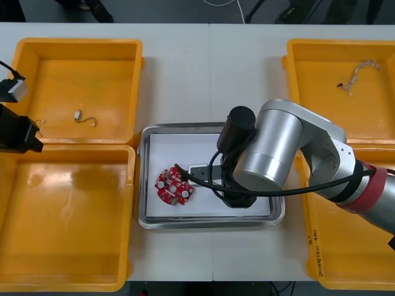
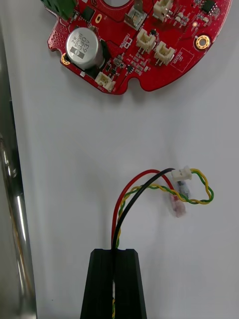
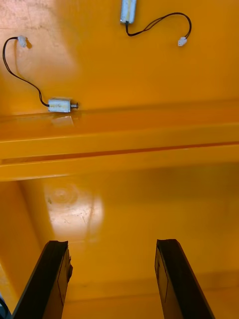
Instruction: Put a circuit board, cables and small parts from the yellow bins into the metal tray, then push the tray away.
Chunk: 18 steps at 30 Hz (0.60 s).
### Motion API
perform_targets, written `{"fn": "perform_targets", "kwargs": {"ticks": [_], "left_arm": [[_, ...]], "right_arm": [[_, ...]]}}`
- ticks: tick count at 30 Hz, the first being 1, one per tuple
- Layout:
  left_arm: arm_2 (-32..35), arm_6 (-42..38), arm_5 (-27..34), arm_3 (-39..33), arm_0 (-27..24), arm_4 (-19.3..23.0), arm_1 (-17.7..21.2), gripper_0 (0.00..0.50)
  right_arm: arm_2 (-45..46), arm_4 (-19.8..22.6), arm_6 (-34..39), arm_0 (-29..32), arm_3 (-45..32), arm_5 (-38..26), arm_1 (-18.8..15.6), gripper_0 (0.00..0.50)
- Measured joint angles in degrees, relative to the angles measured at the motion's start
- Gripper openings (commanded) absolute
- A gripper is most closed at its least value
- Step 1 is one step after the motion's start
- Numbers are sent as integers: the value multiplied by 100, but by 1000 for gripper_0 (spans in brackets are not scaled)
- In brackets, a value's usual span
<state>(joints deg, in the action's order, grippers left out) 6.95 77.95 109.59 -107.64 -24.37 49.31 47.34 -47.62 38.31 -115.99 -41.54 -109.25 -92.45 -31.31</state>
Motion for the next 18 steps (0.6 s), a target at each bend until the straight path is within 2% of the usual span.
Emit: {"fn": "perform_targets", "kwargs": {"ticks": [18], "left_arm": [[0,12,-193,466,-387,-151,0,500]], "right_arm": [[0,-97,1,379,11,22,62,0]]}}
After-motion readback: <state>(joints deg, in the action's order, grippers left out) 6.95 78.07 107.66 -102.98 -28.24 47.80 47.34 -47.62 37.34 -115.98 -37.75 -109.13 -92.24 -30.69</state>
